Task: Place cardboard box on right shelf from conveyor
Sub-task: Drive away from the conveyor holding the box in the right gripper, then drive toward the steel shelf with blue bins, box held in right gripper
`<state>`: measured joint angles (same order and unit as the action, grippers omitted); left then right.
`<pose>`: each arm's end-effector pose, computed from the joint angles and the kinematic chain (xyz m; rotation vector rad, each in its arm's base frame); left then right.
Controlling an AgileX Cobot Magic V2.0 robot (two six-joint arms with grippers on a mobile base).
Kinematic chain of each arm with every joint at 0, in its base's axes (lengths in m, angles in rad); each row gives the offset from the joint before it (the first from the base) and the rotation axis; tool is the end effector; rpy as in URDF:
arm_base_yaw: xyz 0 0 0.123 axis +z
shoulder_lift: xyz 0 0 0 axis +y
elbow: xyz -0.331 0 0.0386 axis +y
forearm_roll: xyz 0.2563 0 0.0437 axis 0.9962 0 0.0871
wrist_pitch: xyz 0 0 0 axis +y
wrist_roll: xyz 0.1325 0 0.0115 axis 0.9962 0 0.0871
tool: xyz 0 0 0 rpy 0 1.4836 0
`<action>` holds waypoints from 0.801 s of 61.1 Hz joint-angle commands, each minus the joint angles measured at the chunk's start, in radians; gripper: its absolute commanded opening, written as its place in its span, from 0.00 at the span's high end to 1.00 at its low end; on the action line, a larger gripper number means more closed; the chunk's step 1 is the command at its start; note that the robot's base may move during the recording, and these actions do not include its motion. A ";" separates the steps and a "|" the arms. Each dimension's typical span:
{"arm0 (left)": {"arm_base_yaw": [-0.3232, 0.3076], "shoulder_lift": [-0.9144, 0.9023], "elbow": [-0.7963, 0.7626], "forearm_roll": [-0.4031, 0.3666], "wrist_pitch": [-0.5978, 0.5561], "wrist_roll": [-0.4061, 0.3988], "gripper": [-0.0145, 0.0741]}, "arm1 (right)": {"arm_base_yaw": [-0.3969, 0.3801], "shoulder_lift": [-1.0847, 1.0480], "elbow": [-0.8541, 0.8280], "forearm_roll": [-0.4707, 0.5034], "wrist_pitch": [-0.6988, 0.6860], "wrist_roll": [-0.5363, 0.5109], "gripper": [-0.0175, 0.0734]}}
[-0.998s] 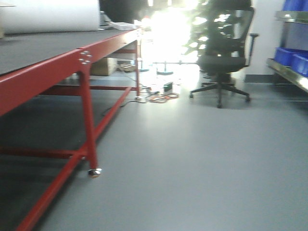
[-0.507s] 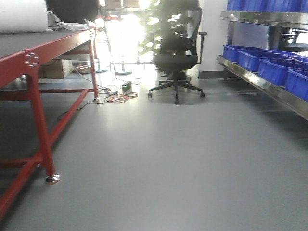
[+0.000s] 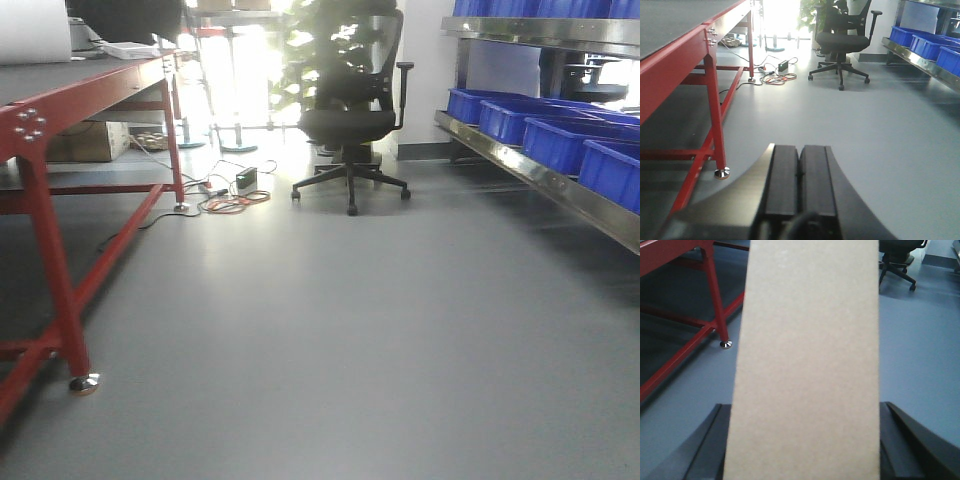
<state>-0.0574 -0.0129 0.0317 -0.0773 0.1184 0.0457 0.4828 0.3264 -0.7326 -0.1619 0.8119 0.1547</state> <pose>0.0583 -0.0046 0.1895 0.0284 1.6207 -0.0756 0.0451 0.0060 0.3665 -0.3330 1.8585 0.2500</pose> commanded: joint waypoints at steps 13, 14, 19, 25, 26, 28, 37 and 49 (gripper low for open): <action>-0.006 -0.014 0.009 -0.006 -0.088 0.000 0.97 | -0.006 0.012 -0.028 -0.015 -0.098 -0.009 0.65; -0.006 -0.014 0.009 -0.006 -0.088 0.000 0.97 | -0.006 0.012 -0.028 -0.015 -0.098 -0.009 0.65; -0.006 -0.014 0.009 -0.006 -0.088 0.000 0.97 | -0.006 0.012 -0.028 -0.015 -0.098 -0.009 0.65; -0.004 -0.014 0.009 -0.006 -0.088 0.000 0.97 | -0.006 0.012 -0.028 -0.015 -0.098 -0.009 0.65; -0.002 -0.014 0.009 -0.006 -0.088 0.000 0.97 | -0.006 0.012 -0.028 -0.015 -0.098 -0.009 0.65; -0.002 -0.014 0.009 -0.006 -0.088 0.000 0.97 | -0.006 0.012 -0.028 -0.015 -0.098 -0.009 0.65; -0.002 -0.014 0.009 -0.006 -0.088 0.000 0.97 | -0.006 0.012 -0.028 -0.015 -0.098 -0.009 0.65; -0.002 -0.014 0.009 -0.006 -0.088 0.000 0.97 | -0.006 0.012 -0.028 -0.015 -0.098 -0.009 0.65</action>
<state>-0.0574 -0.0129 0.0317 -0.0773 0.1184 0.0457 0.4828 0.3264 -0.7326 -0.1619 0.8119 0.1547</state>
